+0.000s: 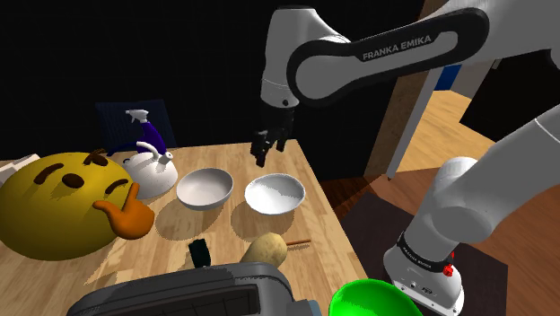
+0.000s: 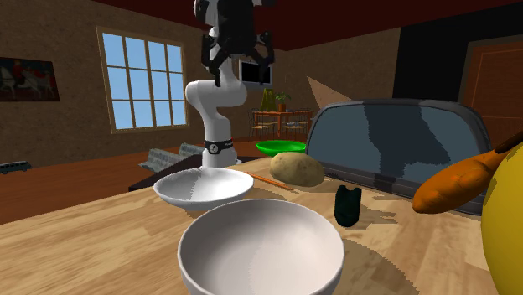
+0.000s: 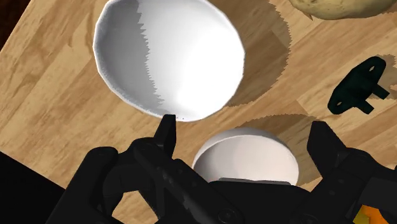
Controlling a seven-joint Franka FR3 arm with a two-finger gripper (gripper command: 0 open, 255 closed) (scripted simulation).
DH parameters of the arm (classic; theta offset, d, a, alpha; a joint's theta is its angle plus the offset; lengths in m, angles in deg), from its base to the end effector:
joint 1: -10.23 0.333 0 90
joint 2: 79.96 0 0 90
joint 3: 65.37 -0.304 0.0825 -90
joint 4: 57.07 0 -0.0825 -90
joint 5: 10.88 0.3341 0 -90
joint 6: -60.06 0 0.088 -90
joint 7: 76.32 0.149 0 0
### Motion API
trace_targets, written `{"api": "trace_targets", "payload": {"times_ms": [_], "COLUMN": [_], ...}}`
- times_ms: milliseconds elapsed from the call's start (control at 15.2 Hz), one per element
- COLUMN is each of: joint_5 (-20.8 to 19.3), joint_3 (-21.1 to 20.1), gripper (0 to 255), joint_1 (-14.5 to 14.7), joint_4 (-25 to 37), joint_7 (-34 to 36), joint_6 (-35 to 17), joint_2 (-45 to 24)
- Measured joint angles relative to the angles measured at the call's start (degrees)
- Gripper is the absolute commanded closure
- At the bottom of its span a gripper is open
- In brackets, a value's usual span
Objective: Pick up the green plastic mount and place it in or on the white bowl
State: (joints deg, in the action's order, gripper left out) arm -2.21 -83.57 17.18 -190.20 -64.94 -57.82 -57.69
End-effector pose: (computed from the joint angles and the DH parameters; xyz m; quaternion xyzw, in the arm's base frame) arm 0.3642 0.1925 0.4578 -0.9953 -0.0801 -0.0487 0.0253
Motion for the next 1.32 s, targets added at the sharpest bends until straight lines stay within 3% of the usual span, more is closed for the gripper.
{"api": "trace_targets", "payload": {"times_ms": [528, 792, 1320], "joint_5": [-4.98, -9.9, -21.07], "joint_3": [-7.49, -10.37, -10.74], "gripper": [0, 0, 0], "joint_1": [1.17, 2.71, 9.33], "joint_4": [5.79, 10.4, 23.5], "joint_7": [9.95, 16.49, 27.59], "joint_6": [-6.44, -8.49, -9.1], "joint_2": [-14.65, -23.37, -42.27]}}
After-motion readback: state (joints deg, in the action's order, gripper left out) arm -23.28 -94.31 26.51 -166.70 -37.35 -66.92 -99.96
